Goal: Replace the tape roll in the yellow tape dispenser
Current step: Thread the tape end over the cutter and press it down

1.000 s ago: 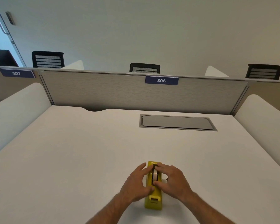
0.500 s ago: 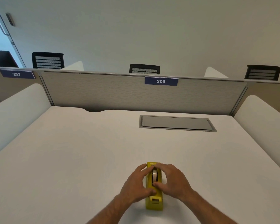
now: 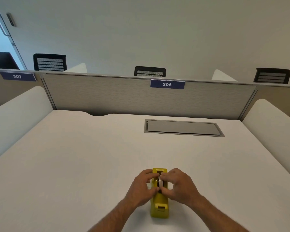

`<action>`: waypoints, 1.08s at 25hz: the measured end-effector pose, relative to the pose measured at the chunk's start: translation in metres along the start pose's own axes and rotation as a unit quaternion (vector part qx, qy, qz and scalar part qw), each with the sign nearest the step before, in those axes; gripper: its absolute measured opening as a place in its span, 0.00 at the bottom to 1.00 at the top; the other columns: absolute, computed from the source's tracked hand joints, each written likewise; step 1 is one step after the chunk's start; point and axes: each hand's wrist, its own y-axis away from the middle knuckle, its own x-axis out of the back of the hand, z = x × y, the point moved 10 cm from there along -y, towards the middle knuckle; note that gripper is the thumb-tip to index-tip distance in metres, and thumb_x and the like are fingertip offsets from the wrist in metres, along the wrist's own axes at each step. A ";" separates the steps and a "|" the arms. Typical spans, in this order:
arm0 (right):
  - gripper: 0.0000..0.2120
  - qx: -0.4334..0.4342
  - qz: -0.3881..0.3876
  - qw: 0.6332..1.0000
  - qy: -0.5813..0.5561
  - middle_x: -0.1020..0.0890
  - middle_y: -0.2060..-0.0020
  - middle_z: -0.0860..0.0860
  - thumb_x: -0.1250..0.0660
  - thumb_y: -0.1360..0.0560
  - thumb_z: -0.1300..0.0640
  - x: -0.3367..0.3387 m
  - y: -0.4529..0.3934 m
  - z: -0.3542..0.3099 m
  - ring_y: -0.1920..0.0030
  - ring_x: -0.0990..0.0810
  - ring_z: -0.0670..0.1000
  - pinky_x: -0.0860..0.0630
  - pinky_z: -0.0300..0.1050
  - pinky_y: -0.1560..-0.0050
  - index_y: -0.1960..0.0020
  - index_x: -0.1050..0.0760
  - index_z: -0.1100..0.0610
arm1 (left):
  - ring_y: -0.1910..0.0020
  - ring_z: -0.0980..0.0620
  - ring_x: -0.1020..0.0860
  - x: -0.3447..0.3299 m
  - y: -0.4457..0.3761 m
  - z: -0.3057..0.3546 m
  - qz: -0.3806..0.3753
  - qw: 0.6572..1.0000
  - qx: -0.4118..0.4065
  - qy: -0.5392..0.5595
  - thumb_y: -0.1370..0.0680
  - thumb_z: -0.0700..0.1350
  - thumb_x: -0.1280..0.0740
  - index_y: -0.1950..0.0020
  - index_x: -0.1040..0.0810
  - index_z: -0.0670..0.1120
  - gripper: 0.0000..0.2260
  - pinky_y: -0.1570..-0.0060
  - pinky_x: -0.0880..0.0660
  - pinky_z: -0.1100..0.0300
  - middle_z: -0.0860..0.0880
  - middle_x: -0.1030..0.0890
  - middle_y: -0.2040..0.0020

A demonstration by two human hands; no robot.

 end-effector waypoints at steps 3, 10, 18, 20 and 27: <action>0.09 0.013 0.007 1.000 0.010 0.15 0.61 0.38 0.34 0.27 0.44 0.002 -0.002 -0.004 0.60 0.24 0.43 0.21 0.43 0.67 0.54 0.17 0.45 | 0.44 0.58 0.25 0.001 -0.001 -0.001 0.000 1.000 0.007 0.004 0.29 0.53 0.26 0.35 0.26 0.63 0.24 0.51 0.28 0.72 0.61 0.31 0.33; 0.10 0.024 -0.006 1.000 0.008 0.16 0.60 0.39 0.32 0.30 0.43 0.001 -0.004 -0.007 0.59 0.23 0.43 0.21 0.39 0.65 0.53 0.19 0.46 | 0.44 0.57 0.25 0.002 -0.003 0.002 0.004 1.000 0.010 0.003 0.31 0.57 0.25 0.36 0.26 0.63 0.24 0.54 0.29 0.73 0.64 0.33 0.38; 0.07 -0.005 0.004 1.000 -0.029 0.16 0.62 0.40 0.31 0.32 0.47 0.004 -0.010 -0.001 0.59 0.24 0.44 0.22 0.42 0.66 0.57 0.18 0.47 | 0.42 0.56 0.25 0.004 -0.005 0.008 0.016 1.000 -0.005 0.008 0.32 0.56 0.23 0.38 0.23 0.56 0.24 0.42 0.24 0.63 0.57 0.28 0.35; 0.11 0.001 -0.009 1.000 -0.021 0.16 0.62 0.41 0.32 0.33 0.44 0.001 -0.008 -0.002 0.58 0.25 0.44 0.23 0.41 0.66 0.54 0.19 0.47 | 0.42 0.56 0.25 0.004 -0.006 0.007 0.014 1.000 -0.001 0.001 0.32 0.56 0.24 0.38 0.24 0.57 0.24 0.43 0.24 0.65 0.58 0.28 0.35; 0.06 0.005 0.004 1.000 -0.026 0.15 0.63 0.39 0.31 0.32 0.47 0.005 -0.011 -0.003 0.59 0.24 0.44 0.23 0.44 0.68 0.57 0.18 0.46 | 0.44 0.55 0.25 0.004 -0.005 0.006 0.013 1.000 0.004 0.013 0.33 0.56 0.24 0.39 0.23 0.57 0.23 0.47 0.23 0.66 0.58 0.28 0.35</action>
